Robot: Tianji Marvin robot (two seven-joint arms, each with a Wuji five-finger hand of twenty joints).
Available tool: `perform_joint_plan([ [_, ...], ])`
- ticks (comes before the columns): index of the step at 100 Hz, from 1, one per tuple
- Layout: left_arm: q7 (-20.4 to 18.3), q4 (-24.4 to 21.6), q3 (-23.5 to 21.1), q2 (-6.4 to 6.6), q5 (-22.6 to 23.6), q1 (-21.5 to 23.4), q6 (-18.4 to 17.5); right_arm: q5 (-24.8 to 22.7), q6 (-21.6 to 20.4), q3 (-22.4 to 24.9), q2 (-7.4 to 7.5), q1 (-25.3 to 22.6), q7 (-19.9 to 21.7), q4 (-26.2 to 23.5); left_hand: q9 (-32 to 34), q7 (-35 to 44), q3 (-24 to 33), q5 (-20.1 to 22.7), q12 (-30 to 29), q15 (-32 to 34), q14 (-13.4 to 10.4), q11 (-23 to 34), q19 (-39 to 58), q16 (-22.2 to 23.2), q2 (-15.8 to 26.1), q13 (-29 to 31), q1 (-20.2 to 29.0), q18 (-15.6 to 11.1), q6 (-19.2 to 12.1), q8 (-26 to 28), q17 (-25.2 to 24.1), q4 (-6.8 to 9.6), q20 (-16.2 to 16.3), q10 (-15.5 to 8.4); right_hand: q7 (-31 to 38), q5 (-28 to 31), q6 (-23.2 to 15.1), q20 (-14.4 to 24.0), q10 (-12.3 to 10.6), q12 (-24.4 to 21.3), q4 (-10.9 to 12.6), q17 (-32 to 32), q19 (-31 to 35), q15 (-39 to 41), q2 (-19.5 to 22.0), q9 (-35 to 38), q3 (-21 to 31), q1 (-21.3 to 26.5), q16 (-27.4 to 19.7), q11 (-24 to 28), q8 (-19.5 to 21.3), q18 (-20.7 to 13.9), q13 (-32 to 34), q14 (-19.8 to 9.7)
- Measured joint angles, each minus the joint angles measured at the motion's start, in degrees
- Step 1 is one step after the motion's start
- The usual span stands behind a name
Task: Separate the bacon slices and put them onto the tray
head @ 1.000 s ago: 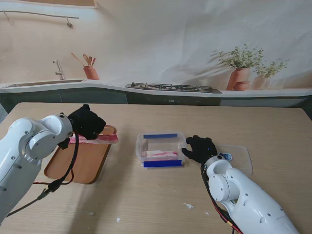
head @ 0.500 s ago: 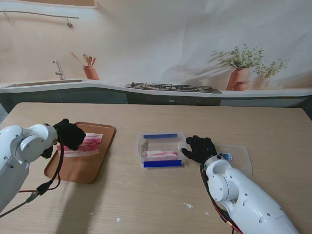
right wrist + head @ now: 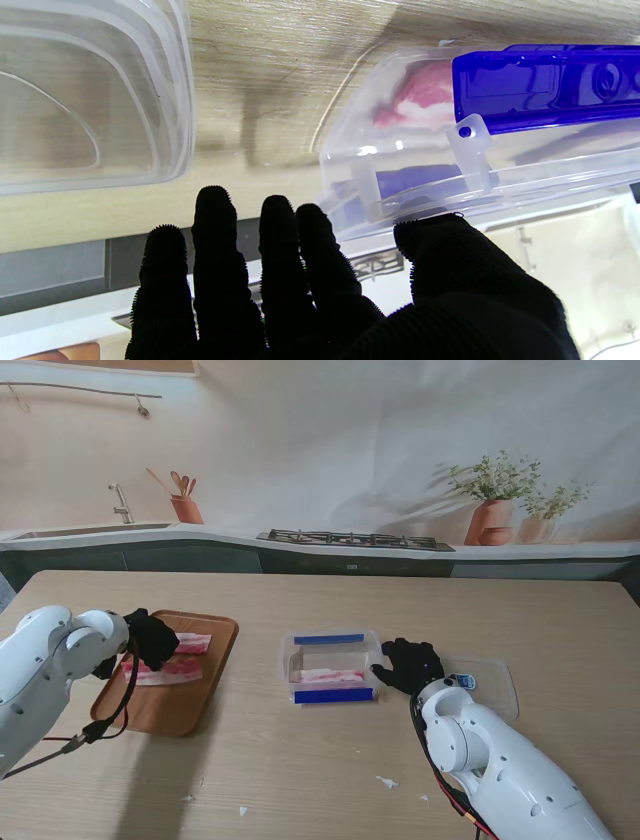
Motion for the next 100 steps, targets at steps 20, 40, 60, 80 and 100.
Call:
perform_joint_plan([
  [20,1.17,5.64,6.95,0.12,-0.14,-5.29,0.61,-0.07,0.07,-0.04,0.00,0.03,0.06,0.00,-0.03,0.00,-0.01,-0.11,0.56,-0.62,-0.10,-0.54,-0.07,0.00,0.00,-0.02,0.00,0.00,-0.18,0.00,-0.01,0.00,0.00,-0.13,0.00,-0.01,0.00,0.00,0.00,0.00,0.00,0.02,0.00,0.00,0.00,0.00,-0.02,0.00,0.00,0.00,0.00,0.00,0.00,0.00],
  [40,4.50,8.62,9.75,0.13,0.17,-7.29,1.27,-0.12,0.09,-0.04,-0.01,0.02,0.03,0.00,-0.06,0.00,-0.01,-0.15,0.59,-0.65,-0.28,-0.60,-0.59,0.00,0.00,-1.31,0.00,0.00,-0.60,0.02,-0.01,0.02,-0.01,-0.44,0.00,-0.01,0.00,0.00,0.00,0.00,0.00,0.23,0.00,0.01,0.00,0.00,-0.07,0.00,0.00,0.00,0.00,0.00,0.00,0.00],
  [60,5.95,9.59,11.31,0.12,0.17,-7.90,1.70,-0.12,0.17,-0.17,-0.01,0.10,0.03,0.07,-0.06,0.00,-0.01,-0.15,0.59,-0.65,-0.29,-0.63,-0.74,0.00,0.00,-1.31,0.00,0.00,-0.61,0.02,-0.01,0.17,-0.01,-0.73,0.00,-0.04,0.05,0.00,0.00,0.00,0.00,0.25,0.01,0.01,0.00,0.00,-0.08,0.00,0.00,0.00,0.00,0.00,0.00,0.00],
  [80,7.16,10.97,14.70,0.22,0.15,-9.72,1.35,-0.12,0.19,-0.15,-0.01,0.09,0.03,0.07,-0.06,0.00,-0.01,-0.15,0.59,-0.65,-0.30,-0.65,-0.75,0.00,0.00,-1.31,0.00,0.00,-0.61,0.02,-0.01,0.70,-0.01,-0.76,0.00,-0.04,0.05,0.00,0.00,0.00,0.00,0.25,0.01,0.01,0.00,0.00,-0.09,0.00,0.00,0.00,0.00,0.00,0.00,0.00],
  [100,7.38,12.42,18.65,0.30,-0.61,-11.82,1.46,-0.15,0.18,-0.09,-0.05,0.02,-0.06,0.07,-0.32,0.22,0.05,-0.75,0.59,-0.65,-1.18,-0.76,-0.75,0.00,0.04,-1.31,0.00,0.00,-0.73,-0.49,-0.01,0.72,-0.01,-0.94,0.00,-0.04,0.05,0.00,0.00,0.00,0.00,0.26,0.01,0.01,0.00,0.00,-0.10,0.00,0.00,0.00,0.00,0.00,0.00,0.00],
])
